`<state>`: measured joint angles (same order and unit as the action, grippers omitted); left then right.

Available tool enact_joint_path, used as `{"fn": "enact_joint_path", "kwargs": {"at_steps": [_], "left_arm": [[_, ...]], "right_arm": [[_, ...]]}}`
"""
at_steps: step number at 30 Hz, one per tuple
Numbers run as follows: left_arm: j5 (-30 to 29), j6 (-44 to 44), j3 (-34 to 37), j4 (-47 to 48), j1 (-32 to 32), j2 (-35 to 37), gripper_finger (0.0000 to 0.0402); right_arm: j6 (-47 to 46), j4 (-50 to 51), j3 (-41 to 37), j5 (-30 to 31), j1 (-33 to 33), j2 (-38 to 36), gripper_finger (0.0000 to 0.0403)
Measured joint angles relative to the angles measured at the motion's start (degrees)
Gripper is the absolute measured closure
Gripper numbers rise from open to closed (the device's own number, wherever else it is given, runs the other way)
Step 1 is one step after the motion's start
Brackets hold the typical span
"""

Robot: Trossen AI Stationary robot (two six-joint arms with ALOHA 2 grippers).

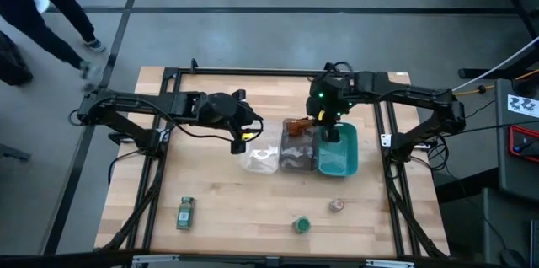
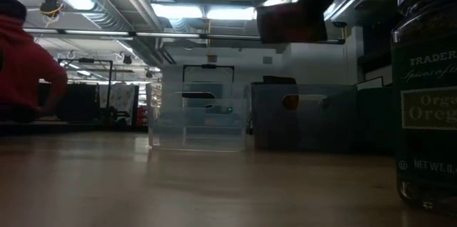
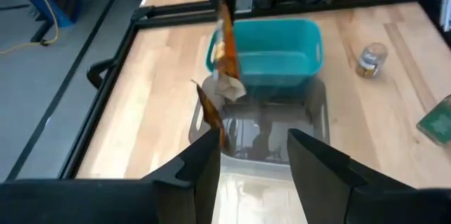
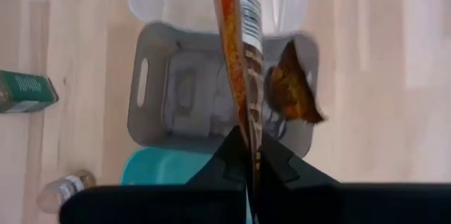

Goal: Sort spices by type
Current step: Put the orange seasoning pack into the black bin

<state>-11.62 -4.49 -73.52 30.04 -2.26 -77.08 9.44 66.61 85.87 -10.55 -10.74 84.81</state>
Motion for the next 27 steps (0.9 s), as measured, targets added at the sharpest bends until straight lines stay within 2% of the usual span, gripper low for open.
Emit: {"fn": "enact_joint_path", "kwargs": {"at_steps": [11,18,27], "left_arm": [[-0.2,0.0,0.1,5.4,3.1,-0.7,0.0251],[-0.2,-0.1,0.1,5.5,5.7,-0.2,0.0251],[-0.2,-1.5,0.1,5.5,7.7,-0.3,0.0251]], "right_arm": [[-3.2,6.9,-0.4,-0.4,0.3,8.9,0.0397],[-6.1,12.0,-0.4,0.2,0.3,13.8,0.0399],[-6.6,13.1,-0.4,0.5,0.3,15.5,0.0399]]}}
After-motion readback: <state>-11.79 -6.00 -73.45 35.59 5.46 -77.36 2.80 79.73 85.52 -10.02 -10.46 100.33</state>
